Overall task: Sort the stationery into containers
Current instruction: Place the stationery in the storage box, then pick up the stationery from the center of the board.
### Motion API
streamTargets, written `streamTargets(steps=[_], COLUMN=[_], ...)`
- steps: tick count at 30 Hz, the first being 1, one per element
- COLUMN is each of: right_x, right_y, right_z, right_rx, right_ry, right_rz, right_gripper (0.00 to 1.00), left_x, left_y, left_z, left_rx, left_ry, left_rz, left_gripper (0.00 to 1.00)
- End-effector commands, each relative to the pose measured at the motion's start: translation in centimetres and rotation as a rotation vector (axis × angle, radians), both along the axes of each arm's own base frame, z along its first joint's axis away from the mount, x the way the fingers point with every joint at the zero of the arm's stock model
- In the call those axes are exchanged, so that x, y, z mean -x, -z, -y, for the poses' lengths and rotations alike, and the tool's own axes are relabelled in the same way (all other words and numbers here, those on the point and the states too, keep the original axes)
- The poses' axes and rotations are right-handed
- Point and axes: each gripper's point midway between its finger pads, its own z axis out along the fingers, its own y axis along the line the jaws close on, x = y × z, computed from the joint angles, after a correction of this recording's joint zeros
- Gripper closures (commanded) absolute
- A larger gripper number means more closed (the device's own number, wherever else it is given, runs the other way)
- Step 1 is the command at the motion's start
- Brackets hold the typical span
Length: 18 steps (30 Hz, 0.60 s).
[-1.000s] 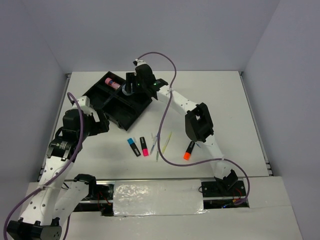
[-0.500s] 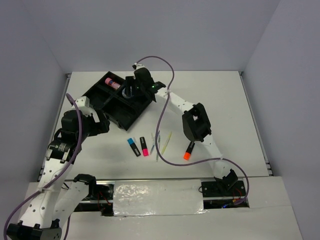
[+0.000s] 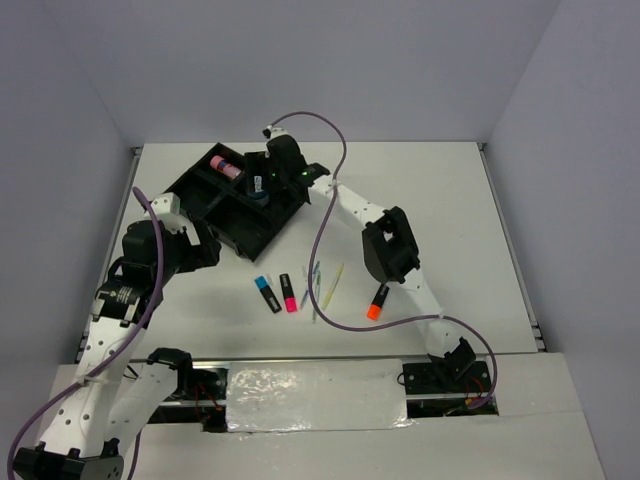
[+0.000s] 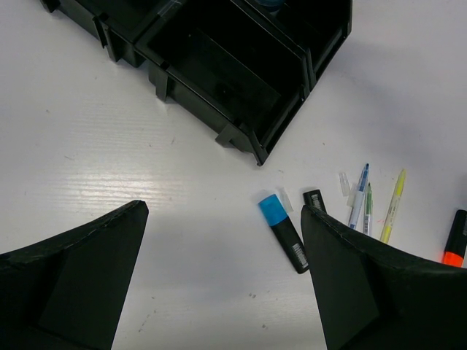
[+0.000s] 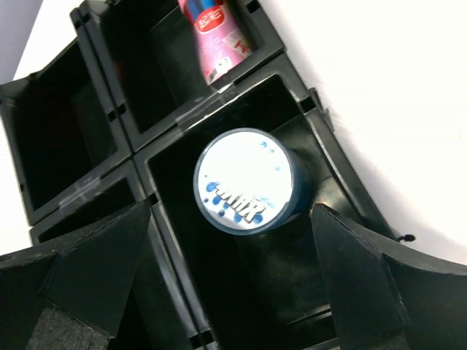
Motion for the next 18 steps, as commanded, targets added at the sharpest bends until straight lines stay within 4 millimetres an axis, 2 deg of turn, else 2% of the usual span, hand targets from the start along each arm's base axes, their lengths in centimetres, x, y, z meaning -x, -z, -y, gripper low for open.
streamTargets(steps=[1,3,4,5,6,7,8,9,10,11,12,13,14,15,16,17,18], right_x=[0.5,1.1,1.8,2.2,2.4,3.4,3.8,4.2,4.9,5.7,6.8,8.0,9.7,11.3,13.1,15.5,16.0], right_y=[-9.8,-11.6,-14.6,-15.9,-15.3,-19.4,-19.4,-17.5,-19.8,-17.9,-14.7,-15.6,-13.7,-9.2,-10.0,-5.4,-4.7], right_z=[-1.3,-1.2,-0.6,0.0,1.4,3.4,5.2,7.4,10.8,14.0,16.9,20.5,23.1,26.8,29.3,31.4,34.0], right_rx=[-0.14,-0.162,-0.186,-0.187,-0.143,-0.157,-0.112,-0.033,0.0,0.097,0.179,0.211,0.274,0.344,0.32,0.369,0.335], right_ry=[-0.034,-0.043,-0.043,-0.033,0.003,0.038,0.084,0.129,0.232,0.294,0.359,0.45,0.491,0.561,0.599,0.605,0.656], right_rz=[0.13,0.14,0.174,0.189,0.186,0.241,0.232,0.2,0.23,0.166,0.087,0.082,0.018,-0.083,-0.076,-0.164,-0.197], right_gripper=[0.0,0.0,0.0,0.0,0.0,0.0,0.0,0.0,0.0,0.0,0.0,0.0,0.0,0.0,0.0,0.0,0.0], left_x=[-0.5,-0.6,-0.6,-0.6,-0.6,-0.7,-0.6,-0.6,-0.6,-0.5,-0.5,-0.4,-0.2,-0.2,-0.2,-0.2,-0.3], left_y=[-2.3,-2.2,-2.1,-2.1,-2.1,-2.1,-2.0,-2.0,-2.0,-1.9,-2.0,-2.0,-1.9,-1.9,-1.9,-1.8,-1.9], left_z=[0.3,0.2,0.2,0.2,0.1,0.0,-0.1,-0.4,-0.7,-1.1,-1.7,-2.1,-2.6,-3.0,-3.4,-3.3,-3.3], left_rx=[0.008,0.007,0.006,0.006,0.003,0.001,0.001,-0.007,-0.008,-0.015,-0.023,-0.029,-0.037,-0.04,-0.05,-0.049,-0.049], left_ry=[0.014,0.012,0.012,0.008,0.003,-0.001,-0.007,-0.025,-0.042,-0.063,-0.106,-0.129,-0.157,-0.18,-0.201,-0.199,-0.195], left_rz=[0.073,0.07,0.067,0.067,0.065,0.065,0.06,0.06,0.057,0.053,0.052,0.05,0.042,0.037,0.035,0.035,0.036], left_gripper=[0.01,0.01,0.01,0.01,0.01,0.01,0.01,0.01,0.01,0.01,0.01,0.01,0.01,0.01,0.01,0.01,0.01])
